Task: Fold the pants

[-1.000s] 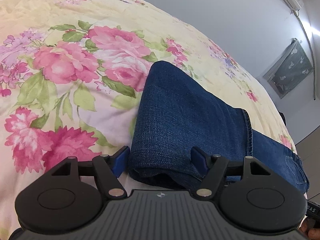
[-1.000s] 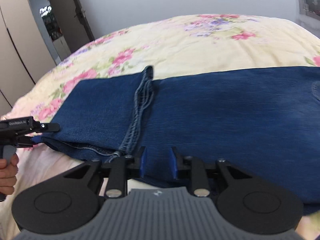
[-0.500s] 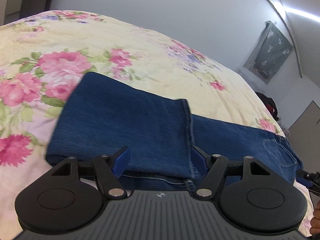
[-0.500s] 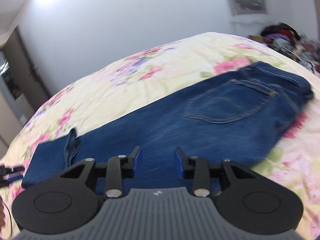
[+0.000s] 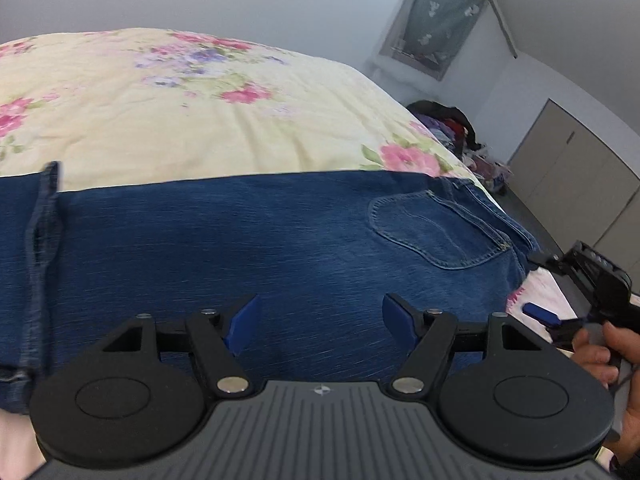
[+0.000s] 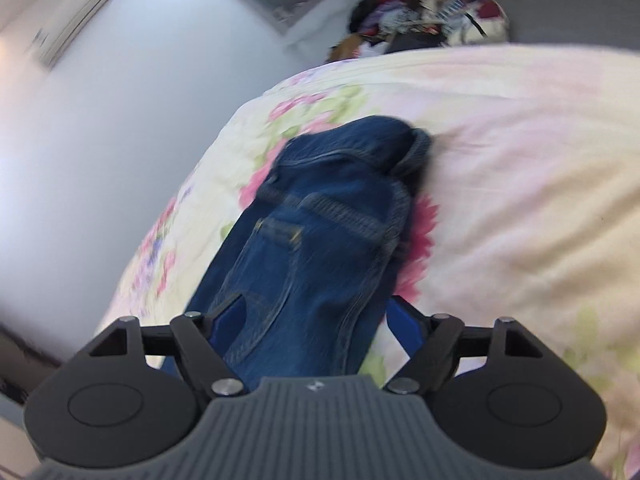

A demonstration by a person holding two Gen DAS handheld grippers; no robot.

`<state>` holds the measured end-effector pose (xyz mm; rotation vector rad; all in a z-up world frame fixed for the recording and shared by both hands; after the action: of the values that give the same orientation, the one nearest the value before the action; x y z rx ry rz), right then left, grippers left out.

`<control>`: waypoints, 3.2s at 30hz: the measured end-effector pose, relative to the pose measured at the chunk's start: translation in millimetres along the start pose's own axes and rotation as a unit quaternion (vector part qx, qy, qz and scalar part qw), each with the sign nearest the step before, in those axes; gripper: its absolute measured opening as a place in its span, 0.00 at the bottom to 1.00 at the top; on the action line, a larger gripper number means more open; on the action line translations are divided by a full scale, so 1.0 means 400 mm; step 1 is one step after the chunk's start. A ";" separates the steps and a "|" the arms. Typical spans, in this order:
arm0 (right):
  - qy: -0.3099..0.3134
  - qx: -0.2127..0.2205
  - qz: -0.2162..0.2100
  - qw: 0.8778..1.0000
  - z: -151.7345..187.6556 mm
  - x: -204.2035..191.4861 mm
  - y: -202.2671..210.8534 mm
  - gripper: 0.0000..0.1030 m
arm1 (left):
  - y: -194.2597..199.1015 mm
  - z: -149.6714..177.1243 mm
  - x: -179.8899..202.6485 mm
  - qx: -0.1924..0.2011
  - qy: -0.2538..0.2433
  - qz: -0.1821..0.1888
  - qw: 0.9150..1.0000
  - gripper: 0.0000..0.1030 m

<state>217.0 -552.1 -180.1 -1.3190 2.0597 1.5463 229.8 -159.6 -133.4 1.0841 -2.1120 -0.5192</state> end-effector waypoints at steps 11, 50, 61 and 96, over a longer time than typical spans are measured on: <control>-0.082 0.000 -0.026 0.996 -0.105 0.067 -0.155 0.69 | -0.166 0.021 0.064 -0.056 -0.005 -0.006 0.998 0.83; 0.695 0.074 -0.143 0.701 0.677 -0.592 0.046 0.11 | 0.306 0.049 -0.378 0.072 0.223 -0.008 0.972 0.75; 0.707 -0.009 -0.134 0.695 0.716 -0.500 0.047 0.25 | 0.250 0.050 -0.345 0.050 0.211 0.013 0.976 0.79; 0.223 -0.036 -0.111 0.968 0.298 -0.313 0.018 0.69 | 0.243 0.063 -0.307 0.135 0.235 0.026 0.962 0.24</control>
<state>245.2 -385.7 -142.0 -1.9999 2.0106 1.3290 208.5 -2.5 -139.4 1.1614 -1.8102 0.0605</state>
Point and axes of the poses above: each gripper's, at about its wrist camera, not at the fingertips, and y roughly against the way its jaws point, x to its right, z to its underside, the point moved 1 cm from there along -y, roughly the way its jaws point, and after that the axes turned 7 degrees about z, right-handed, at the moved point
